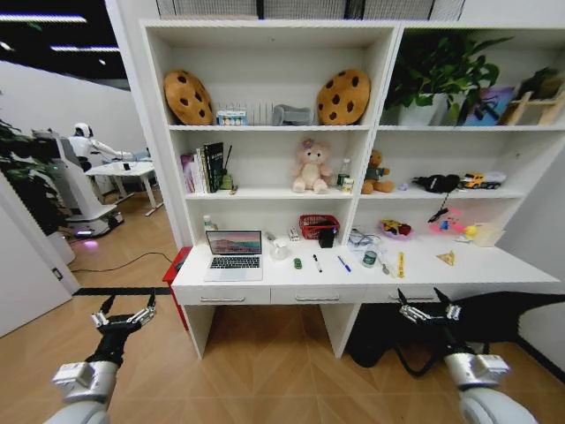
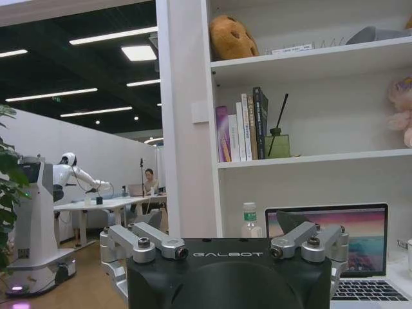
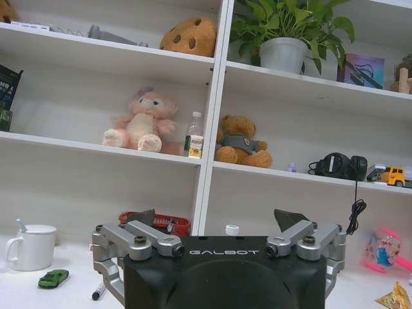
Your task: Organize the objects on the table.
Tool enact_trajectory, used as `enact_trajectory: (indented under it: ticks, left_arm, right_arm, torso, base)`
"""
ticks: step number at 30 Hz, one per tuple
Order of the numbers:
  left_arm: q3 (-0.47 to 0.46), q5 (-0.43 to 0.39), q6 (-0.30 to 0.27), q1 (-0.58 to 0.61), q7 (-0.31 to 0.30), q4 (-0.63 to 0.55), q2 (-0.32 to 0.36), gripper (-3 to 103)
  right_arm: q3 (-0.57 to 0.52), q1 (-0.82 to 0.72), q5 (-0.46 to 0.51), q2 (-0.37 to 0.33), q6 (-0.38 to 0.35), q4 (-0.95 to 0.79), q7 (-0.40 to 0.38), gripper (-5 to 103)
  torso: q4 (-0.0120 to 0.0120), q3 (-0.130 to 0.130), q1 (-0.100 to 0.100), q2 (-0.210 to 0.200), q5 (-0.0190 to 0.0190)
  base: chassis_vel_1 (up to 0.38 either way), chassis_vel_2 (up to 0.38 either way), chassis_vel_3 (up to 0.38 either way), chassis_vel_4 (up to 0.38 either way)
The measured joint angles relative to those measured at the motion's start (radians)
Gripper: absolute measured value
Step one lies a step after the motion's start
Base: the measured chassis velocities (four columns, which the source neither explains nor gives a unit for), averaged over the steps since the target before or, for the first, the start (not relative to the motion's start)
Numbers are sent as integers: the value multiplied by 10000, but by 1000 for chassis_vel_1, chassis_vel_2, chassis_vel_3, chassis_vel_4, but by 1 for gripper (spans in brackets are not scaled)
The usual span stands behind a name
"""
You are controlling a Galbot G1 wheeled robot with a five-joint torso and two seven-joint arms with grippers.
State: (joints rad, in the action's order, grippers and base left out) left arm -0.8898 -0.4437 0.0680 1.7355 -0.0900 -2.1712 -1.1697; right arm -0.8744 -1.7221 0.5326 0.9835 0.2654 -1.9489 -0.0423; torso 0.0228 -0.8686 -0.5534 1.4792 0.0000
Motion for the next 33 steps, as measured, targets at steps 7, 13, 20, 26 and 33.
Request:
enact_trajectory:
  ticks: [7, 13, 20, 26, 33]
  left_arm:
    - [-6, 3, 7, 22, 5, -1, 2, 99]
    - [-5, 18, 7, 35, 4, 11, -49, 99]
    - [-39, -14, 7, 69, -4, 13, -48, 99]
    - [-12, -34, 8, 26, -12, 10, -75, 99]
    - [-4, -29, 42, 83, 1, 51, -155, 99]
  right_arm:
    - [12, -31, -80, 44, -64, 26, -81, 100]
    - [64, -66, -146, 93, -94, 25, -109, 100]
    - [72, -54, -184, 102, -156, 35, -180, 100]
    - [73, -148, -181, 104, -161, -11, -151, 100]
    - [64, -206, -185, 127, -162, -56, -108, 100]
  torso:
    - [0, 0, 0, 0, -1]
    - [0, 0, -1, 0, 0]
    - [0, 0, -1, 0, 0]
    - [0, 0, 0, 0, 0]
    - [0, 0, 0, 0, 0]
  base:
    - [0, 0, 0, 0]
    - [0, 0, 0, 0]
    - [0, 0, 0, 0]
    - [0, 0, 0, 0]
    - [0, 0, 0, 0]
